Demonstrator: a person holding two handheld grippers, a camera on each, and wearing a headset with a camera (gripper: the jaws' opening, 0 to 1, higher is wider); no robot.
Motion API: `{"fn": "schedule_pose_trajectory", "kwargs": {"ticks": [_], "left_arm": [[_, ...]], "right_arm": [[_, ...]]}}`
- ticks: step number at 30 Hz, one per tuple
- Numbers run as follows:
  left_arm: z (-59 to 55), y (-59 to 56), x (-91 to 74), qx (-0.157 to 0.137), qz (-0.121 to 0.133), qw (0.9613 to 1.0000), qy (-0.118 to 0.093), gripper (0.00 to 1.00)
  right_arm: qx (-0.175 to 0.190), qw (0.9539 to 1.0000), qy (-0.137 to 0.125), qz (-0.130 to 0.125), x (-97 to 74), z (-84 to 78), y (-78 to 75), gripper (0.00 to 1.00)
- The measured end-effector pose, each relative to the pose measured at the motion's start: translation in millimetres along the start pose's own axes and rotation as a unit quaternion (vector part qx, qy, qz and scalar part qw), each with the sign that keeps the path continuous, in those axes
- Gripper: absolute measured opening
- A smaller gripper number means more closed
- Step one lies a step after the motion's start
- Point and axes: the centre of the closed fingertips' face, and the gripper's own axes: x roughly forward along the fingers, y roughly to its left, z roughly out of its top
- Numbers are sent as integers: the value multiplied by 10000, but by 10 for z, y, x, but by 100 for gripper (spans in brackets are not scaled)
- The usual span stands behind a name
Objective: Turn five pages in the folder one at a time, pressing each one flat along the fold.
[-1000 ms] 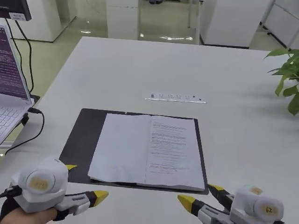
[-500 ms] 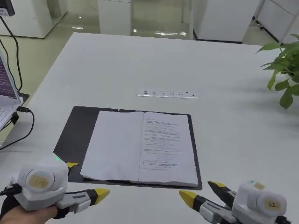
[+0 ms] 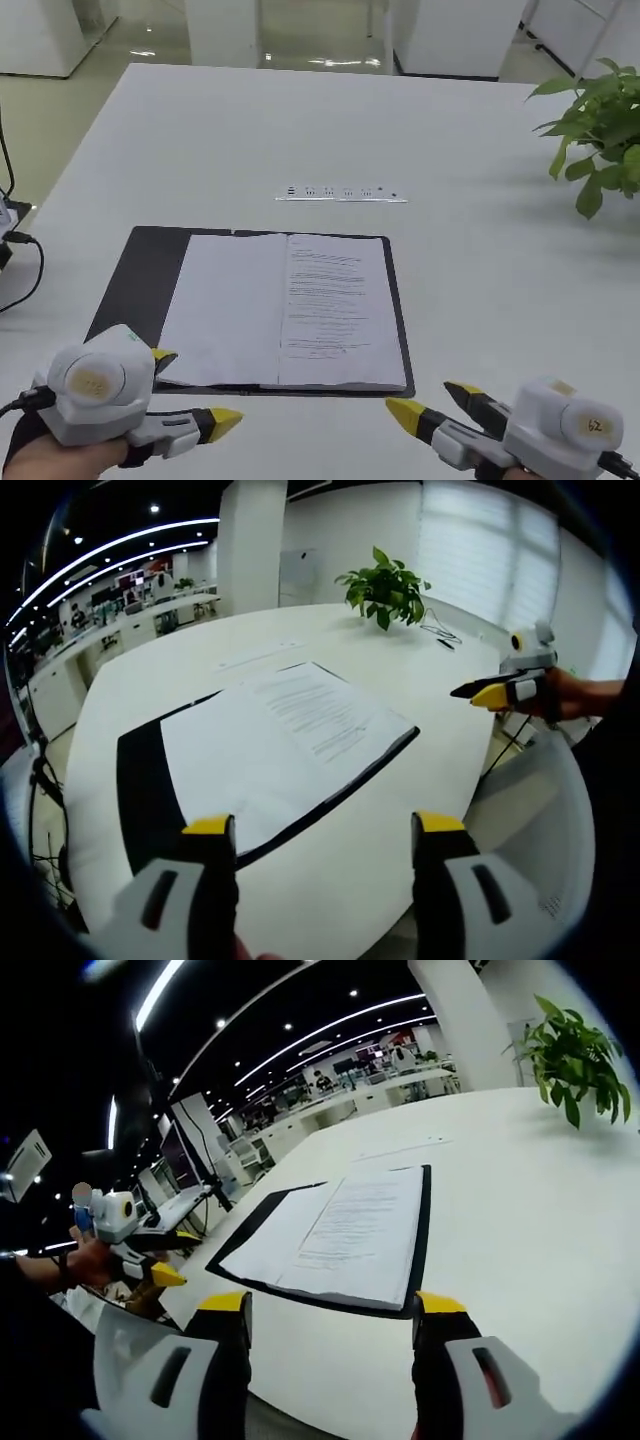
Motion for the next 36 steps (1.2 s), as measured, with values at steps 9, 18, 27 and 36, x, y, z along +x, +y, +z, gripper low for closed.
{"fn": "schedule_pose_trajectory", "kwargs": {"ticks": [9,18,27,36], "left_arm": [[127,-193,218,84,-332,9994,32,69],[237,-323,439,130,-581,9981,134,66],[343,-457,689,341,-730,9965,232,67],[474,-668,993,493,-1013,9931,318,64]], "right_arm": [[201,9998,-45,-41,-94,28,-120,64],[246,9997,8,-58,-117,29,-216,65],[197,9997,123,-16,-115,-27,-276,66],[262,9995,153,-23,-143,-85,-358,67]]}}
